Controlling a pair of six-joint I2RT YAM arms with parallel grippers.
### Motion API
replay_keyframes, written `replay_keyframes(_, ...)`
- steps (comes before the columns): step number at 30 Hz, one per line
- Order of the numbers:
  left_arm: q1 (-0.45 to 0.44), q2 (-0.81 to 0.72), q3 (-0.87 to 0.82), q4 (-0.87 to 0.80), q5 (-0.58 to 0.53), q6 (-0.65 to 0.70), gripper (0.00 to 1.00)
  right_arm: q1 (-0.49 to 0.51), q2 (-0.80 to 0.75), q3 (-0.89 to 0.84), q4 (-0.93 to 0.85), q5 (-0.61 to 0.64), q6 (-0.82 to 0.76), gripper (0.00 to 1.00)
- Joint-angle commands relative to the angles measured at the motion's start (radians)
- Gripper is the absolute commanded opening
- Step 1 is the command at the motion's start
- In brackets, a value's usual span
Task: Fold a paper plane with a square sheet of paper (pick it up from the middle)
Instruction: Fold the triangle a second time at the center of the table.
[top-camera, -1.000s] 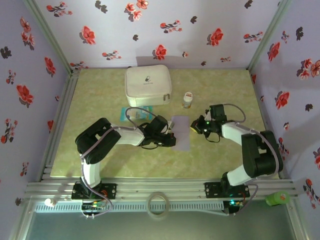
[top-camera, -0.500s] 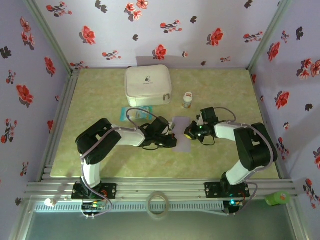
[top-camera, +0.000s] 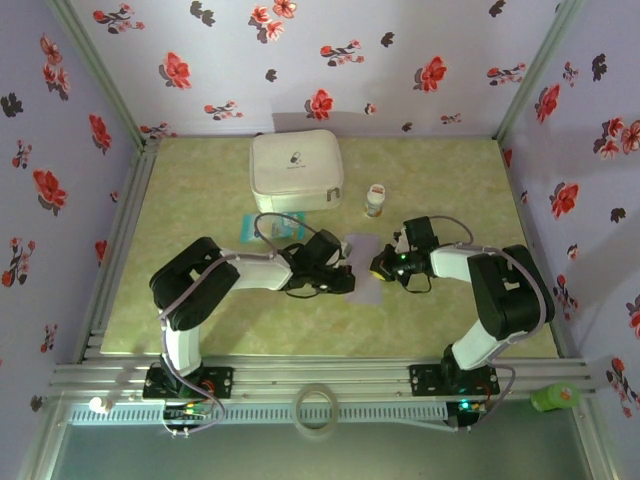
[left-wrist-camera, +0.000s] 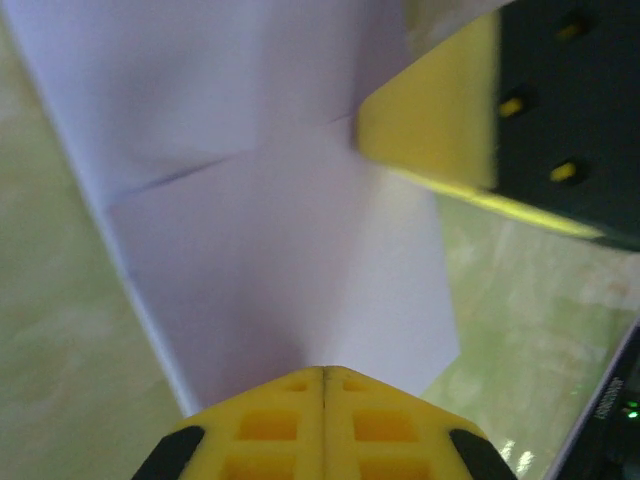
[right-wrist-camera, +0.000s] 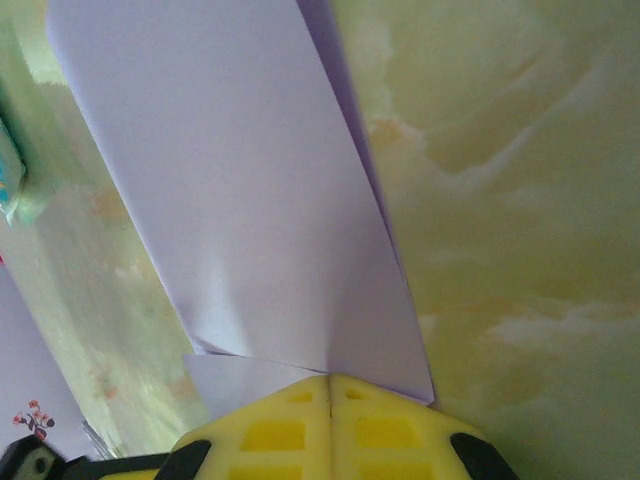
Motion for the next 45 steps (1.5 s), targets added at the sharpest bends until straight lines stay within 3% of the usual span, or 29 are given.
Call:
replay_keyframes(1,-0.009,-0.012,0.066,-0.041,0.019,0.03,0.0,-0.016,0.026,-0.031,-0.056,0.078,-0.023,0.0)
replay_keyframes(28,-0.011,0.163,0.219,-0.171,0.077,0.101,0.01,-0.016,0.033,-0.035,-0.052,0.079,-0.016,0.0)
replay_keyframes(45,0.002,0.063,-0.001,-0.12,0.067,0.025,0.02,-0.018,0.051,-0.024,-0.094,0.111,-0.055,0.0)
